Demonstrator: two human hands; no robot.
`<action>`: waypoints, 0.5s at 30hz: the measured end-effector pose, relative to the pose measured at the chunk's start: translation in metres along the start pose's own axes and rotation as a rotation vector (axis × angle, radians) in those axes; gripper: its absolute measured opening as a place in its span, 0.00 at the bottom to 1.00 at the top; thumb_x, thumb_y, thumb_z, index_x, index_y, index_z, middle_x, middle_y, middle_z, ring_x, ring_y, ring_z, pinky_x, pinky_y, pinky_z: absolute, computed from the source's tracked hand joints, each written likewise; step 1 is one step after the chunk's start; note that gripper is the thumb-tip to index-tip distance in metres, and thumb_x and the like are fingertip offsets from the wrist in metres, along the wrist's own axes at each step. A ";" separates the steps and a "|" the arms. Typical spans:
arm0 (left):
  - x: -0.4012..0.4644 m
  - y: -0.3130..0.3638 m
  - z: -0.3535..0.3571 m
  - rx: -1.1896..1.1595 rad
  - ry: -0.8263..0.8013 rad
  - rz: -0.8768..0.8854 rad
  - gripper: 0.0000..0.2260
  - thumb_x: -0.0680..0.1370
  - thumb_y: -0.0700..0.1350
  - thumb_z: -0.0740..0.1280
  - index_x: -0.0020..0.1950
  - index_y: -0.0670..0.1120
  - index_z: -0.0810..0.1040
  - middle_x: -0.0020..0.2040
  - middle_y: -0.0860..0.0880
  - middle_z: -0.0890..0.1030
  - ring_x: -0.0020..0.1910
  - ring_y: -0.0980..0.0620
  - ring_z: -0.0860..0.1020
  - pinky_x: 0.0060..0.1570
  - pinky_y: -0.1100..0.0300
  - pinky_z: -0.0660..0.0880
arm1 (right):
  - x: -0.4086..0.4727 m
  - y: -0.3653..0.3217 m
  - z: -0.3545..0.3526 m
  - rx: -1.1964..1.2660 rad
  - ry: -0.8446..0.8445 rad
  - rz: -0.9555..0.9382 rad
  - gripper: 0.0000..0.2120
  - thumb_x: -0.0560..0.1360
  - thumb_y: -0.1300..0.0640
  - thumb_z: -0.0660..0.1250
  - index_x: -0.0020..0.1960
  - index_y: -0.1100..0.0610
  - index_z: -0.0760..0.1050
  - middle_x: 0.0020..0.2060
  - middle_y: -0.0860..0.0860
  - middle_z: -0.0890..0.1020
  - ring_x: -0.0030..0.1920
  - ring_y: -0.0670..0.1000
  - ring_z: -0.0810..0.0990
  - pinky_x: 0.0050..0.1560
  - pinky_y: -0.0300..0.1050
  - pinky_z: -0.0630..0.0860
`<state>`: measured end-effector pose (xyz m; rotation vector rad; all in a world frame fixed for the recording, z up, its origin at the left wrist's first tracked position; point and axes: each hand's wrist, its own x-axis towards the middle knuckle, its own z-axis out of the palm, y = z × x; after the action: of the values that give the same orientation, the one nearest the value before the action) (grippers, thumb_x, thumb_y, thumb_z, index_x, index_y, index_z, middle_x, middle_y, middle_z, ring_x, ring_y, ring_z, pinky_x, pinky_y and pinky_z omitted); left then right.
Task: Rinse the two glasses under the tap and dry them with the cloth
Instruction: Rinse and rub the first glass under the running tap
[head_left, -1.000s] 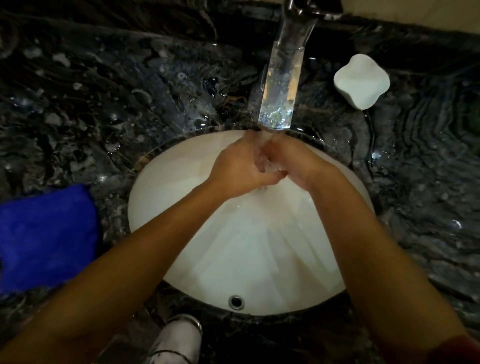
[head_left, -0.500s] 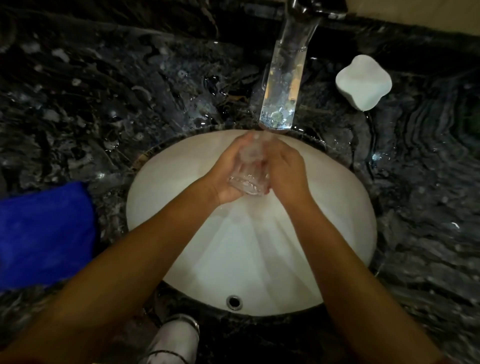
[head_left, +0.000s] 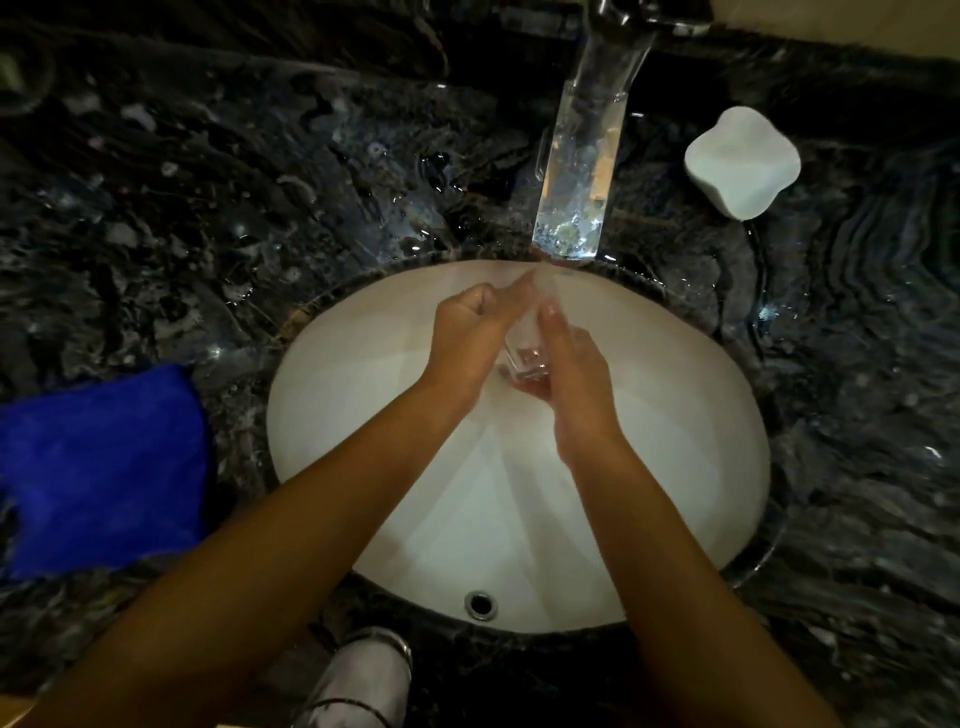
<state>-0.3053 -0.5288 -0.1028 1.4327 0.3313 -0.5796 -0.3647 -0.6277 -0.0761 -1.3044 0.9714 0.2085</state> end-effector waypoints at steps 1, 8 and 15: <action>0.000 0.001 -0.002 0.015 -0.030 0.001 0.18 0.69 0.61 0.76 0.35 0.48 0.78 0.33 0.50 0.81 0.32 0.54 0.79 0.39 0.62 0.77 | 0.005 -0.005 -0.003 -0.031 -0.014 0.016 0.26 0.82 0.36 0.63 0.63 0.58 0.79 0.53 0.58 0.87 0.51 0.58 0.88 0.48 0.57 0.87; -0.002 0.006 0.001 -0.255 -0.082 -0.155 0.16 0.72 0.48 0.77 0.55 0.47 0.77 0.47 0.45 0.85 0.42 0.49 0.84 0.44 0.54 0.83 | 0.011 -0.021 0.001 -0.380 -0.096 -0.024 0.25 0.86 0.39 0.54 0.60 0.58 0.78 0.50 0.57 0.87 0.46 0.59 0.88 0.42 0.54 0.84; -0.001 0.018 -0.001 -0.170 -0.266 -0.249 0.20 0.78 0.55 0.70 0.60 0.40 0.81 0.52 0.39 0.82 0.46 0.46 0.83 0.49 0.55 0.81 | -0.032 0.014 0.023 -0.524 0.094 -0.495 0.30 0.85 0.41 0.48 0.75 0.61 0.69 0.66 0.58 0.79 0.67 0.57 0.78 0.69 0.57 0.74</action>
<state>-0.2957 -0.5275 -0.0877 1.1422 0.3398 -0.9134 -0.3817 -0.5915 -0.0651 -2.0091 0.6590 0.0143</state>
